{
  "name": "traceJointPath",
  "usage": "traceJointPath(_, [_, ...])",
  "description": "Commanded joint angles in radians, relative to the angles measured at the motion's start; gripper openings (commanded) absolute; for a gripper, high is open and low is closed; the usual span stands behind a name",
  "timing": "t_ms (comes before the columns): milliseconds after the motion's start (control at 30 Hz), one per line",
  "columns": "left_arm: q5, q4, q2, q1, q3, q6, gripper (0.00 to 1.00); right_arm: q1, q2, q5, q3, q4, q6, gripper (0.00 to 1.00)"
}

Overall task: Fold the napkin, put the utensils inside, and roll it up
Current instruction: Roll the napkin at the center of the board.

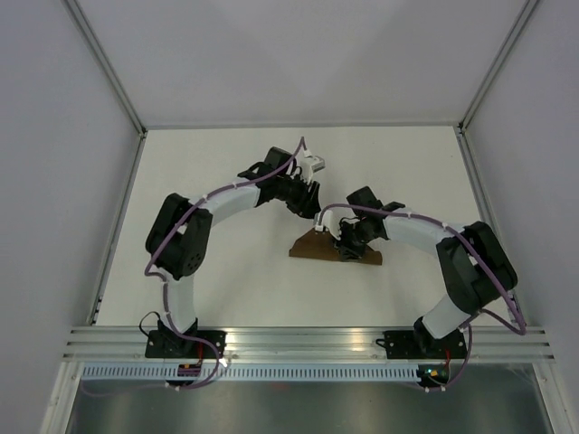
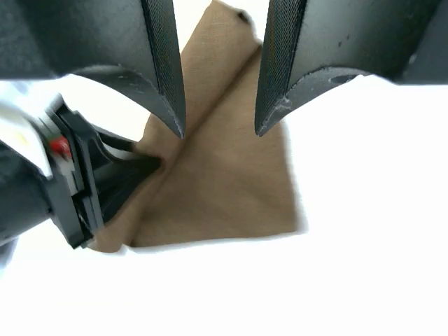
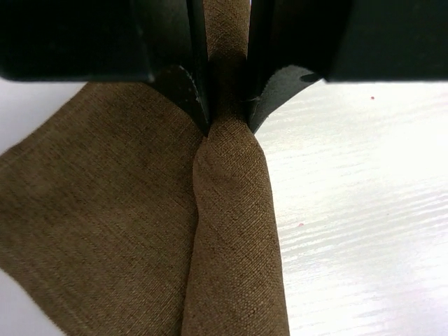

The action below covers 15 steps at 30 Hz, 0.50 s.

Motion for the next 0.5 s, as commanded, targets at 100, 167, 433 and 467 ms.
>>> traceJointPath(100, [-0.285, 0.429, -0.296, 0.037, -0.303, -0.168, 0.50, -0.111, 0.215, -0.219, 0.247, -0.363, -0.144, 0.19])
traceJointPath(167, [-0.309, 0.534, -0.342, 0.035, -0.374, -0.172, 0.50, -0.142, 0.304, -0.236, 0.301, -0.450, -0.187, 0.19])
traceJointPath(433, [-0.585, 0.893, -0.558, -0.107, -0.756, -0.012, 0.55, -0.208, 0.598, -0.280, 0.582, -0.661, -0.247, 0.19])
traceJointPath(467, [-0.614, 0.894, -0.560, -0.125, -0.766, 0.032, 0.55, -0.211, 0.617, -0.282, 0.619, -0.680, -0.246, 0.19])
